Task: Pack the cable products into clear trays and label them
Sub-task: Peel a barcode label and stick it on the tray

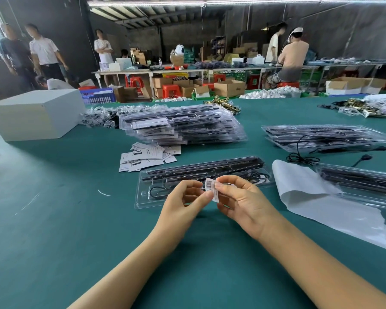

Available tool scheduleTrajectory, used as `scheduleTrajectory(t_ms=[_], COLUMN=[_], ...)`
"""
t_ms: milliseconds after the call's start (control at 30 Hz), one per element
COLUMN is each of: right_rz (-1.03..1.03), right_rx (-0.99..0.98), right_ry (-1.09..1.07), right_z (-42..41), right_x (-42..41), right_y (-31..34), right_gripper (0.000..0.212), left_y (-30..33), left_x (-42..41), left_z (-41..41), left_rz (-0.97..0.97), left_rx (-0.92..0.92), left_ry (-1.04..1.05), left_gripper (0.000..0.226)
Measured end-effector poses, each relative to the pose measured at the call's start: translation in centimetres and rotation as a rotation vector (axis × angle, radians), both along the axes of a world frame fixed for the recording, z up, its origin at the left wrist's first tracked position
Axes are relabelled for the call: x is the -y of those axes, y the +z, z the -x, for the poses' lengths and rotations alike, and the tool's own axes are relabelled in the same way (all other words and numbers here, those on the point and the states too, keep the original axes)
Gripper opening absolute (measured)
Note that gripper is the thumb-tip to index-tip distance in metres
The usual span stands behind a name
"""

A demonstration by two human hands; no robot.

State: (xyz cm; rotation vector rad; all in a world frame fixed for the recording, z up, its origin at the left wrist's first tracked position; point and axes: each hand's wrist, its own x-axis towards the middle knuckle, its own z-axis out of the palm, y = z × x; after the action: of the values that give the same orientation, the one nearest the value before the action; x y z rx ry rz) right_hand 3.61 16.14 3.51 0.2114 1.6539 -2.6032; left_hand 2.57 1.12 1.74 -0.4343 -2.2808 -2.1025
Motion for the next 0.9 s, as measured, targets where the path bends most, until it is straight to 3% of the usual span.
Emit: scheduleTrajectory(t_ms=[67,200,400,533,767,900], right_rz=[0.002,-0.043,-0.37,-0.769,-0.851,-0.93], right_rx=[0.006,0.0,-0.091,-0.21,-0.322,-0.337], right_ry=[0.001,0.002,-0.064,-0.164,-0.145,-0.142], right_z=[0.0,0.1,-0.3,-0.6,-0.4,-0.1], right_x=[0.2,0.4,1.0,1.3,0.7,0.3], right_y=[-0.1,-0.2,-0.8,-1.3,-1.1,-1.4], right_gripper=[0.013,0.015,0.008,0.03,0.02,0.019], left_y=[0.1,-0.3,-0.3,-0.3,-0.6,-0.7], left_x=[0.1,0.4,0.5,0.7,1.0,1.4], left_z=[0.0,0.5,0.7,0.6,1.1,1.5], left_rz=[-0.028,0.028,0.144,0.223,0.209,0.245], left_rx=[0.012,-0.032,-0.09,-0.127,-0.093,-0.154], left_ry=[-0.017,0.039,0.036,0.024,-0.02,0.1], left_gripper=[0.041,0.012,0.016,0.02,0.027,0.026])
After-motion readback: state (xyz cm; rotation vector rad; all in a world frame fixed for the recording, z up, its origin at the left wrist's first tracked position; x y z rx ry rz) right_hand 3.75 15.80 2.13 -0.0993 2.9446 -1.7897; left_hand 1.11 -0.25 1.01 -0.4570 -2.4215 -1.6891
